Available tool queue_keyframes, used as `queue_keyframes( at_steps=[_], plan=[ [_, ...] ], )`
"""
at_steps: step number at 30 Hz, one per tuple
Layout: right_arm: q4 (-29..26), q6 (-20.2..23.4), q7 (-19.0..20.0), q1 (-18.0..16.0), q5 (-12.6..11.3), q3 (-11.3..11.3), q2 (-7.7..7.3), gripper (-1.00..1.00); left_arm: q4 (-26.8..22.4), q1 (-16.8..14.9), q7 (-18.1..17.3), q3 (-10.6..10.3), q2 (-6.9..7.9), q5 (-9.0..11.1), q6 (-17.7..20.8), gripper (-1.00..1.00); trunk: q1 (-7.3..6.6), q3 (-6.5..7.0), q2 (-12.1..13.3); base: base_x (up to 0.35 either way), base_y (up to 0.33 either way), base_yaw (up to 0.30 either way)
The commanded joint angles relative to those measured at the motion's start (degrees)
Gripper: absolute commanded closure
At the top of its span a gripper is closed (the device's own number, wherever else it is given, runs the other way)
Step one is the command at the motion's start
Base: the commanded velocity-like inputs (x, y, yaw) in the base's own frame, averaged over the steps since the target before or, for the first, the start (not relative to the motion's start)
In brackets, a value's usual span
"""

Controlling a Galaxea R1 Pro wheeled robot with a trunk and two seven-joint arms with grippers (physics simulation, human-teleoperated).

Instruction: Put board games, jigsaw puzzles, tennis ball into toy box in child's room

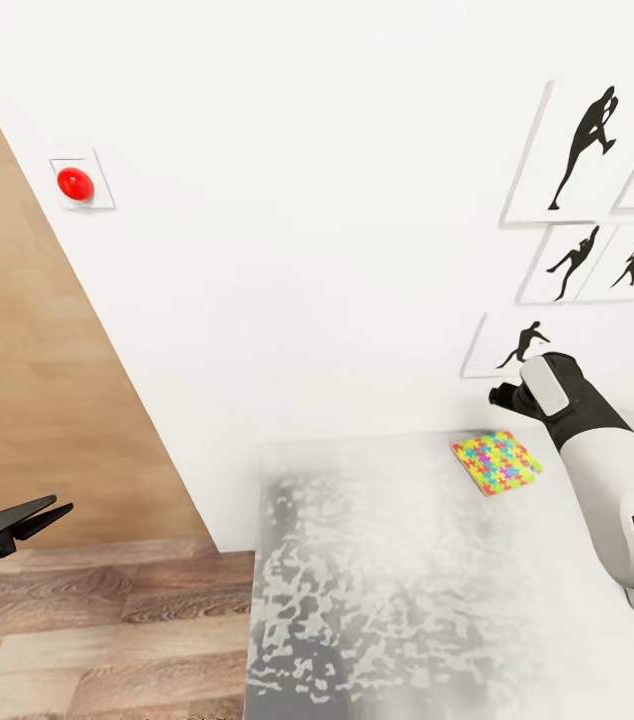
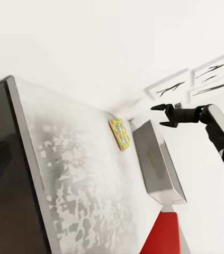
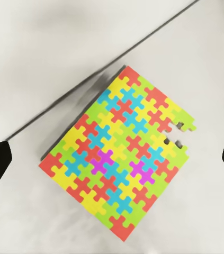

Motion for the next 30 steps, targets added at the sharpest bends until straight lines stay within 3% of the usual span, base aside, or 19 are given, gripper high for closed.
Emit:
queue_keyframes(
  at_steps=[1, 30],
  plan=[
    [-0.08, 0.08, -0.5, -0.05, -0.55, 0.05, -0.03, -1.0, -0.01, -0.04, -0.25, 0.01, 0.01, -0.04, 0.52, -1.0, 0.02, -0.19, -0.1, 0.0, 0.0, 0.0],
    [-0.31, -2.17, -0.42, 0.0, -0.62, 0.05, -1.25, -1.0, -0.01, -0.04, -0.25, -0.01, 0.01, -0.06, 0.21, -1.0, 0.02, -2.92, -0.1, 0.0, 0.0, 0.0]
  ],
)
